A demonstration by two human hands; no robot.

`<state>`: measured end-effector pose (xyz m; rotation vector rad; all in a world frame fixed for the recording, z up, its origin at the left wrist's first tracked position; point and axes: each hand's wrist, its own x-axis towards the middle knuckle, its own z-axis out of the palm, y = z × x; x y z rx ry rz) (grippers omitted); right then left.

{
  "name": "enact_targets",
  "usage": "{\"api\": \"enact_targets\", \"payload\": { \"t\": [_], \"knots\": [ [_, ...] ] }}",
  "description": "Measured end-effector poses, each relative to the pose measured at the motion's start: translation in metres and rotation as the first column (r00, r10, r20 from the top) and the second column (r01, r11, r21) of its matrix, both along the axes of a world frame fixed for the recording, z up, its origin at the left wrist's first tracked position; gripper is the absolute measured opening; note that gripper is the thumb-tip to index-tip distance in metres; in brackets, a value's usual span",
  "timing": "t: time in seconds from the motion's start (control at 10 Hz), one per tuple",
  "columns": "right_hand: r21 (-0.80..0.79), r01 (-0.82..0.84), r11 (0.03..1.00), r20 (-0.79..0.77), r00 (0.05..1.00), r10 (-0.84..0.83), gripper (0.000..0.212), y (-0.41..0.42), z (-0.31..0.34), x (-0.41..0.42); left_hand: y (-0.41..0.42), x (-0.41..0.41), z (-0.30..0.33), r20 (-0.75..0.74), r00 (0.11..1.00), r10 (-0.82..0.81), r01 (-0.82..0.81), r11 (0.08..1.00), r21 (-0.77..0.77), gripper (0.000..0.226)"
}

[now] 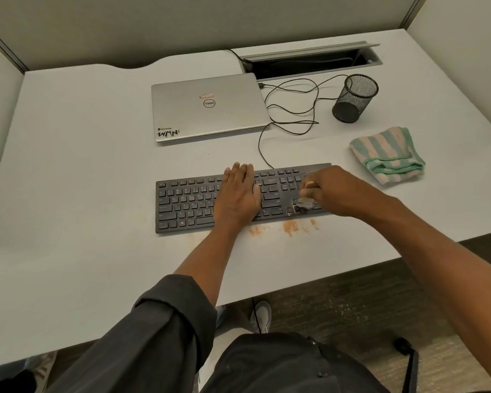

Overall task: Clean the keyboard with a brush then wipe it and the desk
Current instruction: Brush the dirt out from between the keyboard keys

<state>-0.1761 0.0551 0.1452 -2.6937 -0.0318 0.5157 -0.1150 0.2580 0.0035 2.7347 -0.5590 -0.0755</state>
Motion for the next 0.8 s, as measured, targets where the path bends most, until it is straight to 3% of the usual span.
{"api": "enact_targets", "payload": {
  "t": [0.3,0.5,0.7,0.8],
  "knots": [
    [0.002,0.001,1.0,-0.038,0.999,-0.001,0.015,-0.007,0.0,0.01,0.0,0.0,-0.002,0.012,1.0,0.0,0.0,1.0,0.001,0.059],
    [0.008,0.028,1.0,0.085,0.996,-0.028,0.014,-0.002,0.001,0.019,0.0,0.0,-0.001,0.004,1.0,0.002,-0.002,1.0,-0.001,0.06],
    [-0.022,-0.041,0.999,-0.049,0.998,0.039,0.014,0.016,-0.018,0.015,0.0,0.0,0.0,0.001,1.0,0.0,0.0,1.0,0.002,0.06],
    [-0.082,-0.052,0.995,-0.026,0.998,0.05,0.012,0.012,-0.009,0.015,0.0,0.0,0.0,0.0,1.0,-0.004,0.004,1.0,0.002,0.06]
  ]
}}
